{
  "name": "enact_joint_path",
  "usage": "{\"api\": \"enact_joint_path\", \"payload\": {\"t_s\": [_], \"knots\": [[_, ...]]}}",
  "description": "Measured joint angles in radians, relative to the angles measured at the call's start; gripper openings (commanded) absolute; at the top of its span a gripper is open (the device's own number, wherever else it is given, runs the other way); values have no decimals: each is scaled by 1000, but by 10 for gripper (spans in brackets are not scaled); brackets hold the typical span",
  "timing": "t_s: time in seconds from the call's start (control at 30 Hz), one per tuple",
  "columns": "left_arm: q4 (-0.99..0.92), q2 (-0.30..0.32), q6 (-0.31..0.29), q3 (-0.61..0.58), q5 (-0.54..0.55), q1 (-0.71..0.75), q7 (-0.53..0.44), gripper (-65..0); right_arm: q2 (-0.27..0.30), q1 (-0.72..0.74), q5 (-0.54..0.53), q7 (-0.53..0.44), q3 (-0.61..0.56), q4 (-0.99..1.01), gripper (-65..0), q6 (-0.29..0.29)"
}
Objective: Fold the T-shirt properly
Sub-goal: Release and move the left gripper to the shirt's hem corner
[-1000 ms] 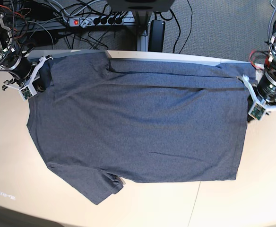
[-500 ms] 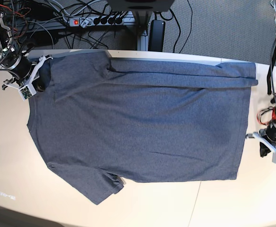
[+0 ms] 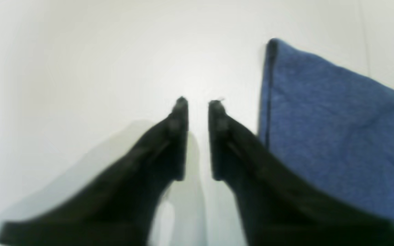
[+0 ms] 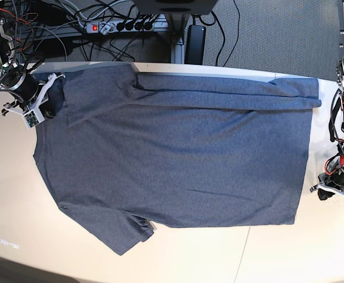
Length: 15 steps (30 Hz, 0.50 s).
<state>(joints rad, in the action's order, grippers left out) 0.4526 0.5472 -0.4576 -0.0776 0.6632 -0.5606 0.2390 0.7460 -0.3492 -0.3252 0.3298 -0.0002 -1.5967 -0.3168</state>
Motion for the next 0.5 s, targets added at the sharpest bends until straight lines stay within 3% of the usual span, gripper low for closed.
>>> {"api": "enact_joint_path", "payload": {"t_s": [0.07,0.33,0.5], "knots": [[0,-4,0,0,24,-4,8,-432,-1,0,0,0,0,0,-650,0],[0,-49,-3,0,3,-7,14,-432,0,0,0,0,0,0,-650,0],[0,-44,-3,0,-30,-8,-39,-432,0,0,0,0,0,0,-650,0]]}}
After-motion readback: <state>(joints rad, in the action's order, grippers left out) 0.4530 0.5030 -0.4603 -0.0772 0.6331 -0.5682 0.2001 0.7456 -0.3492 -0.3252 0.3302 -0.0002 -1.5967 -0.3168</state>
